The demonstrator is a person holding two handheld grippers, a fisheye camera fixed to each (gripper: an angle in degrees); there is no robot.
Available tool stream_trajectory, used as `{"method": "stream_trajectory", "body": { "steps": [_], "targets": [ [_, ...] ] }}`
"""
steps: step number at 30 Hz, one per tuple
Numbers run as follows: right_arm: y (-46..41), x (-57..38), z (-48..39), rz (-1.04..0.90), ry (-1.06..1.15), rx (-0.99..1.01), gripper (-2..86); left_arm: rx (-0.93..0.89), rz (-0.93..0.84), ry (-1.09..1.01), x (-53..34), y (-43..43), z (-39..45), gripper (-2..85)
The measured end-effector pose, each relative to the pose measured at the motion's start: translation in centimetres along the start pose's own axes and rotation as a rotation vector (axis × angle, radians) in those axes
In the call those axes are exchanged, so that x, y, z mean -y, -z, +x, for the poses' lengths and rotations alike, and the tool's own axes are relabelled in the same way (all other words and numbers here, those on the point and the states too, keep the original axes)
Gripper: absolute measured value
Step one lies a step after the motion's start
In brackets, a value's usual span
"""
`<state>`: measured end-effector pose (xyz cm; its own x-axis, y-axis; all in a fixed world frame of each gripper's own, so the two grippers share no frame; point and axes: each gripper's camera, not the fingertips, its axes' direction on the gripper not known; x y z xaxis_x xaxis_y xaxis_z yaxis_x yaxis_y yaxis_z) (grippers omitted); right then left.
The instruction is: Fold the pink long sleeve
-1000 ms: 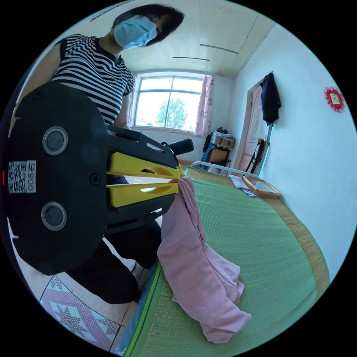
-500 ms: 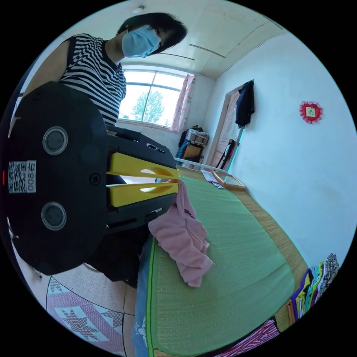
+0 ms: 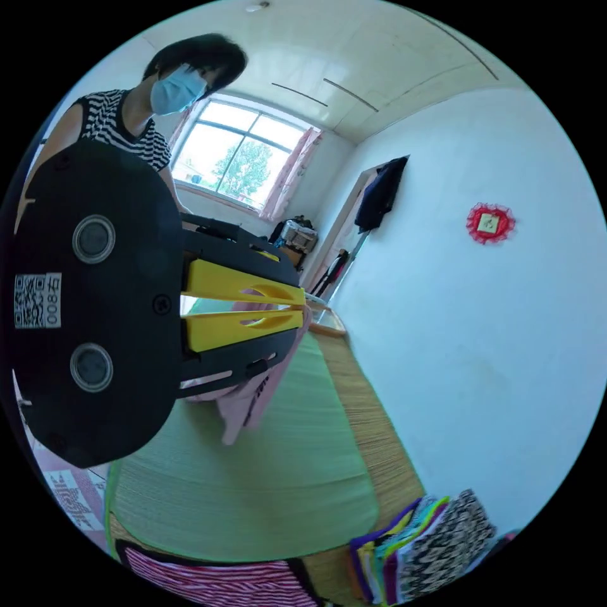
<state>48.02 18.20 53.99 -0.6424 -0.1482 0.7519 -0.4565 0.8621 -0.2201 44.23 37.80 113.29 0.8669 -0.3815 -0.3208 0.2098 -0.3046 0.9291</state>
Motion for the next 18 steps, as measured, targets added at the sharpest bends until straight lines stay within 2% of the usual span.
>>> {"method": "stream_trajectory", "body": {
  "steps": [4,9,14,18],
  "targets": [
    [3.6,3.9,-1.9,0.092,0.08,-0.02,0.8,-0.013,0.104,-0.116,6.4,1.4,3.9,1.7],
    [7.5,3.3,-0.8,0.178,0.121,0.01,0.7,0.013,0.12,-0.232,8.9,4.3,6.7,1.7],
    [7.3,-2.7,5.6,0.111,0.046,0.018,0.7,0.086,0.069,-0.215,6.0,6.7,5.2,1.6],
    [4.4,-9.3,12.9,0.01,-0.124,-0.035,0.7,0.287,-0.1,-0.053,-0.3,7.2,0.2,1.6]
  ]
}}
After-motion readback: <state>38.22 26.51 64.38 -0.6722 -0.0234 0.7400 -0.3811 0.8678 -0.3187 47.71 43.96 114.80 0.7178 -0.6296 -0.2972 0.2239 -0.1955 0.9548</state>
